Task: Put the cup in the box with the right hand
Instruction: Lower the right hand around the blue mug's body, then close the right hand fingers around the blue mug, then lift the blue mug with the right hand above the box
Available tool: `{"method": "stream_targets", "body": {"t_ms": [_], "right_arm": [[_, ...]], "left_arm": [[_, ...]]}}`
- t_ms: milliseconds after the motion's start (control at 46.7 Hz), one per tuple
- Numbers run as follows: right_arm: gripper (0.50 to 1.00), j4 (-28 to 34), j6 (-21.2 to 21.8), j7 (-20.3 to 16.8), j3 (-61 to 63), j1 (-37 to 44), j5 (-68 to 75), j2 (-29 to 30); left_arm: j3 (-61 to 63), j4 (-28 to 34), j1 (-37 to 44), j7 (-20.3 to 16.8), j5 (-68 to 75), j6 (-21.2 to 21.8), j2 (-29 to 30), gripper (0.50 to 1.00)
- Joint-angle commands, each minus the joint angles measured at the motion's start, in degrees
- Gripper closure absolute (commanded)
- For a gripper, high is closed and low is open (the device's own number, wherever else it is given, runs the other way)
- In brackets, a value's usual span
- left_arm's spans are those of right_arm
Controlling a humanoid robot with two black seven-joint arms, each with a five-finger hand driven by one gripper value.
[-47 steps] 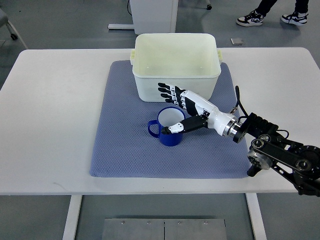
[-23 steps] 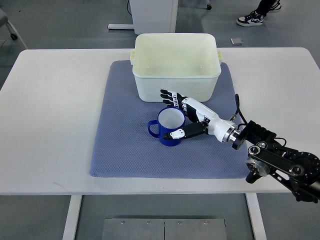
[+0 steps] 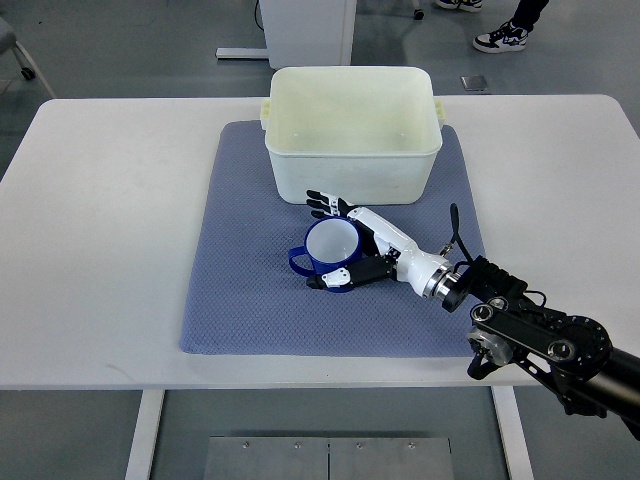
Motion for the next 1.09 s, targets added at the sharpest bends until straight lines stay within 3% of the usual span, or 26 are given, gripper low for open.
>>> {"method": "stream_targets", "body": {"t_ms": [0,171,214,279,364,386,814,1071], "right_arm": [[0.532,-0.6,-1.0,0.7,0.0,-0.2,0.0,0.1],[0.592,-2.9,-1.3,2.3,-0.2,-0.2,0.3,0.9],[0.638,-3.1,-1.3,2.4,-0.3,-0.2,0.3,0.9],[0.757,-3.3,-1.3,2.9,-0.5,-0.2,0.3,0.9],[0.973,-4.0,-1.3,3.8,-1.2,-0.2,0.4,0.9],[1.0,-4.2,-1.3,3.9,-1.5,-0.2,0.4,0.8],[1.0,-3.3,-3.1,6.7,-3.0,1.0,0.8,0.0],[1.0,1.4,-3.0,6.6,-2.3,4.1,2.1,-8.8]], "left_arm": [[0.0,0.0,0.0,0.0,0.0,0.0,0.0,0.5],[0.0,0.0,0.0,0.0,0.0,0.0,0.0,0.5],[0.0,0.0,0.0,0.0,0.0,0.0,0.0,0.5],[0.0,0.0,0.0,0.0,0.0,0.0,0.0,0.5],[0.1,0.0,0.0,0.0,0.0,0.0,0.0,0.5],[0.1,0.0,0.0,0.0,0.0,0.0,0.0,0.5],[0.1,0.0,0.0,0.0,0.0,0.0,0.0,0.5],[0.0,0.0,0.0,0.0,0.0,0.0,0.0,0.5]]}}
